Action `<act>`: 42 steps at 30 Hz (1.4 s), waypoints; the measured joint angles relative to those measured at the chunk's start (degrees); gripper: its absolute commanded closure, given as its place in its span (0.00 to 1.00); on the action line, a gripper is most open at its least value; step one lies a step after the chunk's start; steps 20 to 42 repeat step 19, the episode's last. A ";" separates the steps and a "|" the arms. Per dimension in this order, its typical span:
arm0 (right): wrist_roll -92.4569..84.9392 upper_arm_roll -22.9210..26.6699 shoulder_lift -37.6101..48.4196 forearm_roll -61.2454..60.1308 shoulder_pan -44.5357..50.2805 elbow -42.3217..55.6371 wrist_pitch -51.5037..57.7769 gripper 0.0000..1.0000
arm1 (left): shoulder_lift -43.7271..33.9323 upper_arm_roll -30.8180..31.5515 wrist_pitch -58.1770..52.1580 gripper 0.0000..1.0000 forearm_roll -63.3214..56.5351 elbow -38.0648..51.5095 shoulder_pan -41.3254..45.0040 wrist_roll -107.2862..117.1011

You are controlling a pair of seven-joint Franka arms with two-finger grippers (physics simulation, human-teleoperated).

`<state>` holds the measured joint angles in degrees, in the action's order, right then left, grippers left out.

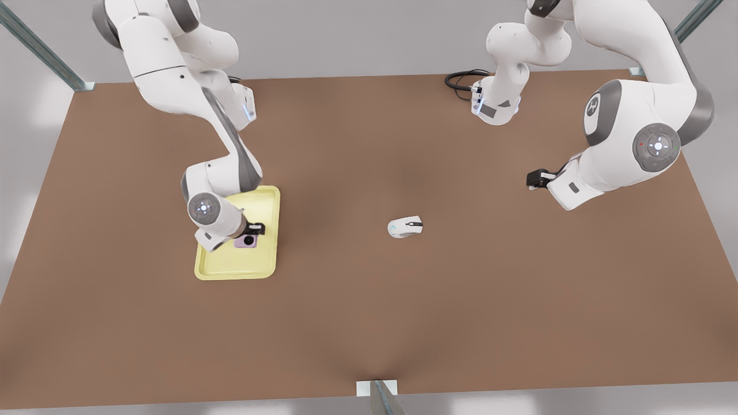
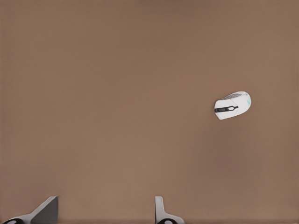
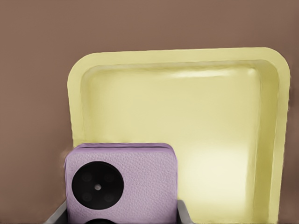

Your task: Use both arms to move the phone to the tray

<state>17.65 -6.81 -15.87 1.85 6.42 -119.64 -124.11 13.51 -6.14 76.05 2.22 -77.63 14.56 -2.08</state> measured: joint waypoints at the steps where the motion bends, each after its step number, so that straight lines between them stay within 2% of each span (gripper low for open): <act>1: -1.48 0.04 0.73 0.02 -2.37 -1.98 -0.37 0.00 | 0.00 0.00 0.00 0.00 -0.17 0.00 0.01 0.01; 3: -4.13 0.06 0.48 0.05 -4.07 -2.01 -0.44 0.00 | 0.00 0.00 0.00 0.00 -0.40 0.02 0.01 0.02; 8: -8.67 0.00 -1.80 0.02 -3.64 9.67 3.37 0.00 | 0.00 0.00 0.00 0.00 -0.69 0.05 0.02 0.08; 12: -10.62 0.41 -1.19 0.10 -4.66 34.60 14.76 0.00 | -0.02 0.06 -0.02 0.00 -0.71 0.08 0.01 0.17; 14: -11.02 0.52 6.11 0.18 -6.59 33.45 20.46 0.00 | -0.11 0.02 -0.11 0.00 -0.71 0.08 0.02 0.23; 16: -11.39 0.53 8.97 0.23 -8.18 32.38 24.13 0.00 | 0.19 0.05 -0.09 0.00 -1.45 0.49 0.00 0.28; 19: -11.88 0.47 8.61 0.29 -8.11 32.63 27.44 0.00 | 0.49 0.08 -0.16 0.00 -2.52 0.75 0.04 0.35; 42: -11.88 0.47 8.61 0.29 -8.11 32.63 27.44 0.00 | 0.49 0.08 -0.16 0.00 -2.52 0.75 0.04 0.35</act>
